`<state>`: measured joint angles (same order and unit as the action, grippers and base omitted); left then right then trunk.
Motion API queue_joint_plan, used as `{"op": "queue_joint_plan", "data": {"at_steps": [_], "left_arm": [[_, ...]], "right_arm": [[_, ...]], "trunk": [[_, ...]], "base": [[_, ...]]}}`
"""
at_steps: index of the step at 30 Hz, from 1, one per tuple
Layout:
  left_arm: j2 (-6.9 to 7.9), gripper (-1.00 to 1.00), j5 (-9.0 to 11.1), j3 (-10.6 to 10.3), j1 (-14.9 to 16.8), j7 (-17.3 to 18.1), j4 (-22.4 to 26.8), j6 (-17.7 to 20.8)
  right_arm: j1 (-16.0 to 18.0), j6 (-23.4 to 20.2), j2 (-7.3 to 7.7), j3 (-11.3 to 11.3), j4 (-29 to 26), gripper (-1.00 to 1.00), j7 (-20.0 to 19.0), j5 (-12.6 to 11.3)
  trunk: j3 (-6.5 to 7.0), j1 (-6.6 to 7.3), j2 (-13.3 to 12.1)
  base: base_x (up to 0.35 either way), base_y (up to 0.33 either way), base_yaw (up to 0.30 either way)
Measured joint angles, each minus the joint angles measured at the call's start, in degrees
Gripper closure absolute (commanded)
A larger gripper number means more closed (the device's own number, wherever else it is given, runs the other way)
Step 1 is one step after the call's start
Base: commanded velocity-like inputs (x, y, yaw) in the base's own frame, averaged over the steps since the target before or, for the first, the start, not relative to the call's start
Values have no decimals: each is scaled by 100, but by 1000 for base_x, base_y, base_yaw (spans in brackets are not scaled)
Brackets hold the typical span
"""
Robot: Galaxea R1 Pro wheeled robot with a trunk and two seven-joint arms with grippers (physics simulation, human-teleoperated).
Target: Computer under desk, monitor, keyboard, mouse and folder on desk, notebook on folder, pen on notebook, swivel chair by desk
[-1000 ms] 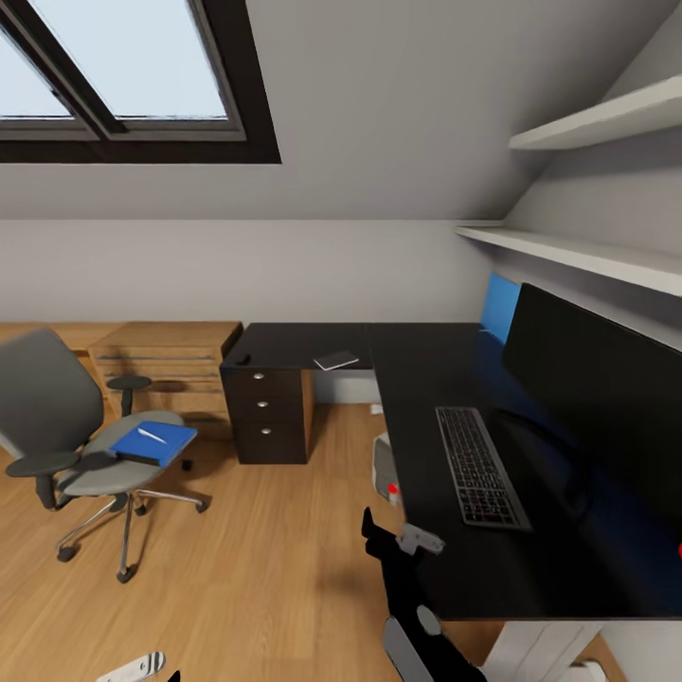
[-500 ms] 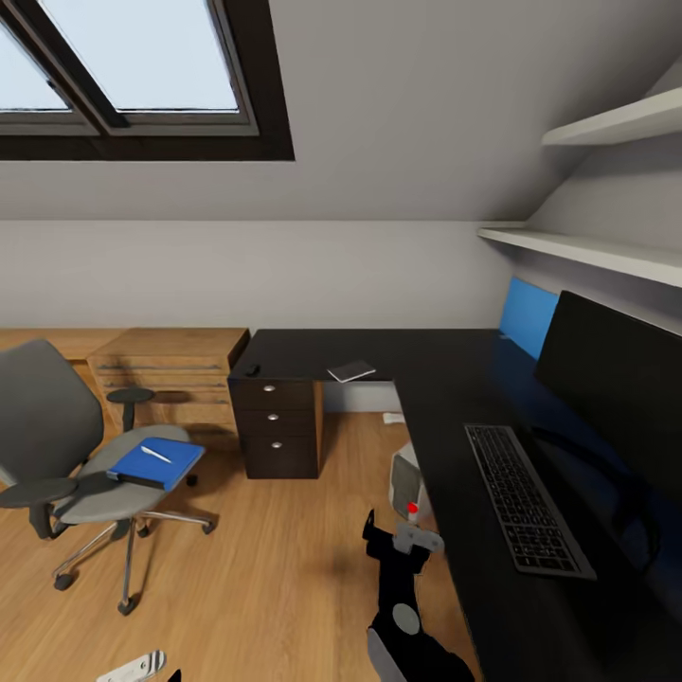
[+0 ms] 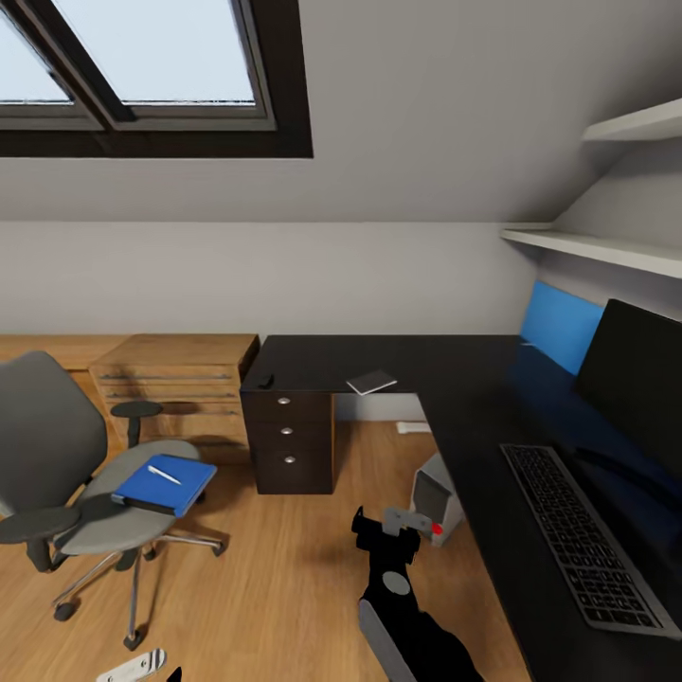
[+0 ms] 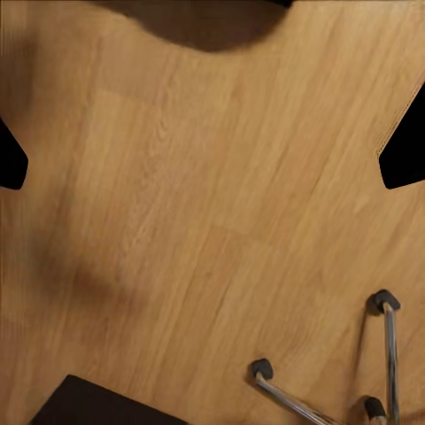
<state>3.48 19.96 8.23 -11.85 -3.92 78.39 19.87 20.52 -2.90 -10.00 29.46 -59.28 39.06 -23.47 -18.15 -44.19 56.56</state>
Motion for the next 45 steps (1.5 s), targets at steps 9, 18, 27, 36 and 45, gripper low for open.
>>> {"op": "queue_joint_plan", "data": {"at_steps": [9,18,27,36,45], "left_arm": [[0,-100,0,-5,0,0,0,0],[0,-100,-2,-8,0,0,6,-5],[1,-100,-9,-181,0,-9,5,-142],[4,-100,-9,-259,0,-6,-3,-201],[9,-100,-7,-272,0,-18,-10,-195]], "right_arm": [[-1,-6,0,-11,-103,-100,19,-197],[-1,8,0,-9,-143,-100,11,-218],[-7,12,0,-11,-242,-100,22,-217],[-4,12,0,-11,-244,-100,21,-213],[-10,12,0,-5,-244,-100,24,-194]], "trunk": [[0,0,0],[0,0,0],[0,0,1],[143,175,-319],[198,239,-442]], "base": [[256,254,0],[267,219,0],[323,-3,62],[294,-129,70],[106,-3,81]]}}
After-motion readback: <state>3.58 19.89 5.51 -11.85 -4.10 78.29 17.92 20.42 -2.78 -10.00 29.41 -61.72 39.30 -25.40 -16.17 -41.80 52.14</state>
